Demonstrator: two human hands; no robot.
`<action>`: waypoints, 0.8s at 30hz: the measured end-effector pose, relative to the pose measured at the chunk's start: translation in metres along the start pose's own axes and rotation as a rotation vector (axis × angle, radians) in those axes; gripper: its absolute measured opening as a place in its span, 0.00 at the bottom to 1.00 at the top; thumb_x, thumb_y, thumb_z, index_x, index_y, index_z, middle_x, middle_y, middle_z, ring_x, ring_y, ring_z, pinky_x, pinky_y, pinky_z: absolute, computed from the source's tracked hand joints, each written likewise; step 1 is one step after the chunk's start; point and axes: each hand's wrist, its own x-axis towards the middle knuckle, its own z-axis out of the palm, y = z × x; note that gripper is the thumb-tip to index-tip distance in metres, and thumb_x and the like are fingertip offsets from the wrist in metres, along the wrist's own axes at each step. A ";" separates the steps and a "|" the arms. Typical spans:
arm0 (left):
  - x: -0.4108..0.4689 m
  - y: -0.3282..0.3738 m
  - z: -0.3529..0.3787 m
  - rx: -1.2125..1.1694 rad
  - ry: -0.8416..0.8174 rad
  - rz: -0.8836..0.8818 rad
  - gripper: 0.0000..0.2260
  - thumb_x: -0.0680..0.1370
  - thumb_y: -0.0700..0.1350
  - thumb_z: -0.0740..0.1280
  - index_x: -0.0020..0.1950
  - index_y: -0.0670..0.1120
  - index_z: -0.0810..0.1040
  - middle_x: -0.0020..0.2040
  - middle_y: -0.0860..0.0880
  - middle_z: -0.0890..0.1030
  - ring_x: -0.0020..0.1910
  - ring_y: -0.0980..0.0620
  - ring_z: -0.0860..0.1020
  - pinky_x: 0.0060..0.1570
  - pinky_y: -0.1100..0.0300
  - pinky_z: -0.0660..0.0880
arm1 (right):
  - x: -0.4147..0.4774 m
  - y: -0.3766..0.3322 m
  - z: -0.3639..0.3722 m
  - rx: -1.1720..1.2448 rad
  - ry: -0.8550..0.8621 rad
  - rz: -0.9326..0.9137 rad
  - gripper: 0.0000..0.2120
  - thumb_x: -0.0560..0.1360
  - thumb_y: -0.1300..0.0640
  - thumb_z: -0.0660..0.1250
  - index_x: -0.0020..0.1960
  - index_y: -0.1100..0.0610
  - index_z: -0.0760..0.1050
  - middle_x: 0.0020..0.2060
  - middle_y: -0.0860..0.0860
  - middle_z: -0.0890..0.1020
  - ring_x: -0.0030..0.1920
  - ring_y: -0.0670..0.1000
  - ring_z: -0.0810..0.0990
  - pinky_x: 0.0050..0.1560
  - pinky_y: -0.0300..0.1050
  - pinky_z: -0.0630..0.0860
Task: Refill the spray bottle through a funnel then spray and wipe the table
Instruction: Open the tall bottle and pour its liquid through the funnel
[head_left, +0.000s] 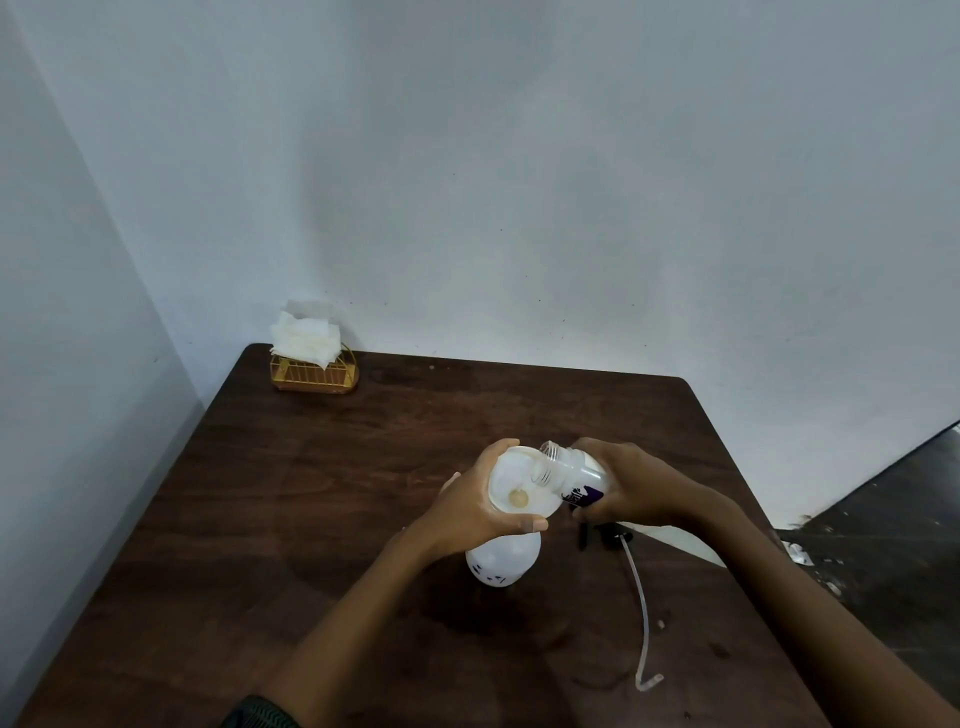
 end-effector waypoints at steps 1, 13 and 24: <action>0.000 0.000 0.000 -0.003 -0.001 -0.002 0.44 0.58 0.70 0.73 0.69 0.67 0.55 0.67 0.62 0.67 0.68 0.53 0.67 0.69 0.43 0.65 | 0.000 0.000 0.000 0.001 0.000 -0.001 0.23 0.64 0.53 0.75 0.56 0.50 0.72 0.46 0.48 0.80 0.44 0.49 0.79 0.48 0.51 0.79; 0.002 -0.001 0.000 0.001 0.001 0.007 0.45 0.57 0.71 0.73 0.69 0.66 0.55 0.68 0.62 0.67 0.69 0.53 0.67 0.69 0.43 0.65 | 0.000 0.001 0.000 0.001 -0.002 -0.001 0.23 0.64 0.54 0.75 0.56 0.51 0.72 0.46 0.48 0.79 0.44 0.49 0.79 0.46 0.49 0.79; 0.001 -0.001 0.000 0.008 0.007 0.006 0.42 0.58 0.68 0.74 0.66 0.70 0.54 0.66 0.63 0.67 0.67 0.54 0.68 0.68 0.44 0.67 | 0.001 0.004 0.001 0.010 -0.005 -0.005 0.24 0.63 0.51 0.75 0.57 0.50 0.71 0.47 0.48 0.80 0.45 0.49 0.80 0.48 0.54 0.79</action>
